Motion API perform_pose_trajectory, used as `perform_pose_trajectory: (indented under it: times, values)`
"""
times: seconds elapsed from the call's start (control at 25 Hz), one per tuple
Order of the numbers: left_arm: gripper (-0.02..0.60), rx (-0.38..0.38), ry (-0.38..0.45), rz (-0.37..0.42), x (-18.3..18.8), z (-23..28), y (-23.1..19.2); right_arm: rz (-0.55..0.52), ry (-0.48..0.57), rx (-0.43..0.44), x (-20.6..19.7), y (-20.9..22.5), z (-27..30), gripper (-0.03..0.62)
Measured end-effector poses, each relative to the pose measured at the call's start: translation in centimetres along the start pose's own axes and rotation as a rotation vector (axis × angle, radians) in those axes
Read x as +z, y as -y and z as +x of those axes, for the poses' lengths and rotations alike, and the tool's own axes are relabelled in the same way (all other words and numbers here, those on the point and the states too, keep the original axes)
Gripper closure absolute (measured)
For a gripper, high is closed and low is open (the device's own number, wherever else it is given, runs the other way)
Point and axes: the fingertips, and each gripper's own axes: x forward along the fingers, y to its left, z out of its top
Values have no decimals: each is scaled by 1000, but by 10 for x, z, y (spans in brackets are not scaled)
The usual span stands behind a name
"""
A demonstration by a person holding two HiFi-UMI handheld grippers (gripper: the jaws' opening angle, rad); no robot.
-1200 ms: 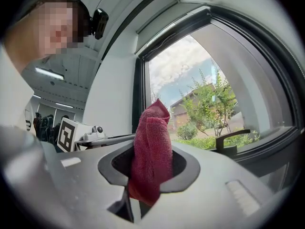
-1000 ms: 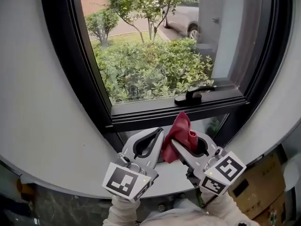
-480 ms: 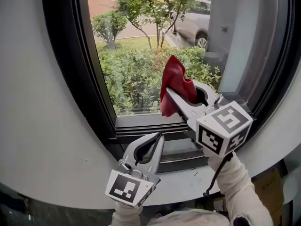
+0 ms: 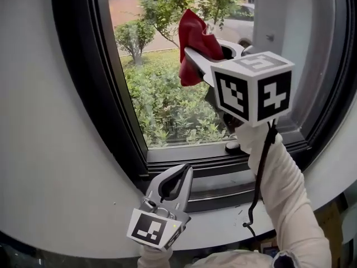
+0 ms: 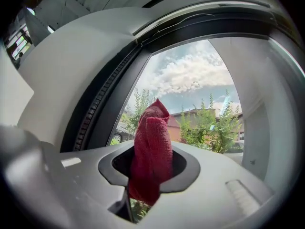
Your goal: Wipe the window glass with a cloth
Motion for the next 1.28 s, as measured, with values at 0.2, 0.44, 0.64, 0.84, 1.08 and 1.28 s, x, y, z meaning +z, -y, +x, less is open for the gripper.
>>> perform_pose_trajectory:
  times: [0.2, 0.44, 0.64, 0.84, 1.08, 1.28]
  values:
    - [581, -9, 42, 21, 16, 8, -7, -71, 13, -41, 2, -5, 4, 462]
    - [581, -31, 61, 38, 22, 23, 2, -76, 12, -20, -21, -6, -1, 462]
    - [581, -36, 43, 33, 22, 41, 19, -84, 4, 0, -20, 16, -19, 464]
    - [581, -58, 43, 34, 15, 70, 39, -49, 14, -23, -35, 62, -46, 464]
    - [581, -104, 37, 41, 17, 121, 86, -41, 18, -110, -44, 143, -99, 464]
    - [581, -151, 28, 49, 16, 166, 130, -33, 8, -195, -58, 217, -145, 464]
